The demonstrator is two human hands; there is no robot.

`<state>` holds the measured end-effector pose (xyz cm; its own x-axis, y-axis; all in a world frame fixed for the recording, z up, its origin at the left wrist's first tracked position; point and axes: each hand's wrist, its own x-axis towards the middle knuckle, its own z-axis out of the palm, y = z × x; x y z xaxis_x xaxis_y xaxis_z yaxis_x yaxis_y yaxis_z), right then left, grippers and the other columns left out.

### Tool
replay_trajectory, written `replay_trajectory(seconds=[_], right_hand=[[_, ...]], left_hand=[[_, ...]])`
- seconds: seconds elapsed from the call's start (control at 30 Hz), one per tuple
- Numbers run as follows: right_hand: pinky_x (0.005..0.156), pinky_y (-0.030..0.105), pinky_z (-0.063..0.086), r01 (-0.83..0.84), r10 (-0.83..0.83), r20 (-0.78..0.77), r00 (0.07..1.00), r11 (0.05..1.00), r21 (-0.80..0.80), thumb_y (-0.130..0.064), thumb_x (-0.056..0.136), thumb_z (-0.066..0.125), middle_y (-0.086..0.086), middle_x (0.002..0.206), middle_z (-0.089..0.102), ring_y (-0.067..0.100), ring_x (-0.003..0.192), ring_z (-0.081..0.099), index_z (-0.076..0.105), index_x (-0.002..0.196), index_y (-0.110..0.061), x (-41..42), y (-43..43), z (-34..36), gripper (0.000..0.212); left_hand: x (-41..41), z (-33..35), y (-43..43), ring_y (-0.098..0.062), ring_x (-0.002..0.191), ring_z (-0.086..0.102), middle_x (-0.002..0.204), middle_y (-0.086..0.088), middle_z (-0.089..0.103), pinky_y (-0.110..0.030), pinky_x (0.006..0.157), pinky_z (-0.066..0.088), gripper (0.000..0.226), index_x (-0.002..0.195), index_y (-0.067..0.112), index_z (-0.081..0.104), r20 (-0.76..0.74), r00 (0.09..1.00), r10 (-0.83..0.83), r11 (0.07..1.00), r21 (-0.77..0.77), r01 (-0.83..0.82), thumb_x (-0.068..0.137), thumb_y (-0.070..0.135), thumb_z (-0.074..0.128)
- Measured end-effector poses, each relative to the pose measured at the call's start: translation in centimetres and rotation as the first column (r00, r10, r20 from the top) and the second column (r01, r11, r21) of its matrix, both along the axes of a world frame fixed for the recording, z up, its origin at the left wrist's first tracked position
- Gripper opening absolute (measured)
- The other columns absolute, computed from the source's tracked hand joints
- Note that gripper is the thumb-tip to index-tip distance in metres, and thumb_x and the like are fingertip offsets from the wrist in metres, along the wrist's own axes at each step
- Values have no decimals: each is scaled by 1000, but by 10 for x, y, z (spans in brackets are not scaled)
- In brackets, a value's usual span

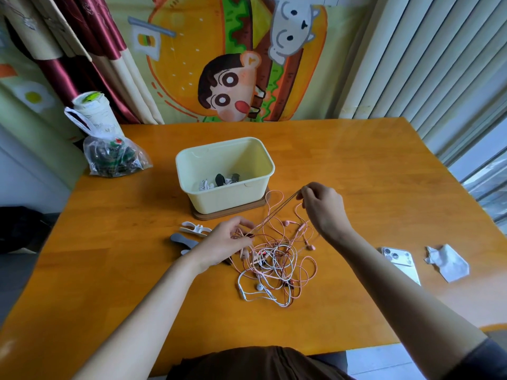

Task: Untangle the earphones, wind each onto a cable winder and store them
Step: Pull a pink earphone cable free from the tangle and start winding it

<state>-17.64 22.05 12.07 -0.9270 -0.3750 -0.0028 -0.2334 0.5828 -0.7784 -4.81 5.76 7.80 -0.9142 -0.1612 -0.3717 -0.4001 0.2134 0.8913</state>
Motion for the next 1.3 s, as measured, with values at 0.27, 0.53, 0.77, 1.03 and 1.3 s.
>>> replay_trajectory(seconds=[0.27, 0.53, 0.77, 1.03, 1.3], right_hand=[[46, 26, 34, 48, -48, -18, 999, 999, -2, -15, 97, 39, 1, 67, 60, 13, 50, 47, 66, 86, -10, 1, 0, -10, 30], [82, 23, 46, -459, 506, -97, 857, 836, 300, -27, 90, 61, 3, 123, 47, 11, 97, 52, 44, 137, -30, 29, 1, -6, 50], [62, 10, 36, -559, 570, -41, 820, 815, 149, -29, 83, 70, -3, 99, 60, -6, 69, 47, 66, 106, -17, 40, -8, -19, 27], [60, 7, 37, -575, 585, 5, 811, 796, 188, -26, 83, 70, -2, 92, 68, -1, 68, 51, 69, 97, -12, 39, -4, -24, 20], [63, 26, 43, -520, 512, 98, 854, 828, 208, -23, 95, 54, 3, 89, 67, 16, 72, 57, 66, 101, -11, 31, -4, -24, 18]], left_hand=[[3, -5, -3, -16, 79, 69, 92, -9, 69, -30, 76, 55, 31, 107, 15, 51, -6, 958, 287, 955, 79, -286, 83, 5, 69], [3, -2, 4, -19, 80, 68, 91, -8, 71, -25, 72, 55, 41, 108, 20, 52, -55, 956, 289, 957, 51, -287, 78, 6, 76], [-1, 8, 11, -13, 69, 65, 86, -7, 70, -32, 72, 51, 40, 101, 18, 53, -79, 977, 200, 976, 100, -191, 74, -2, 76], [2, 14, 14, -20, 70, 69, 81, -10, 67, -30, 60, 54, 19, 95, 9, 57, 10, 931, 364, 874, 342, -345, 82, 6, 69], [5, 16, 10, -21, 79, 69, 93, -9, 70, -31, 62, 58, 16, 104, 9, 61, 46, 959, 280, 913, 298, -281, 91, 0, 59]])
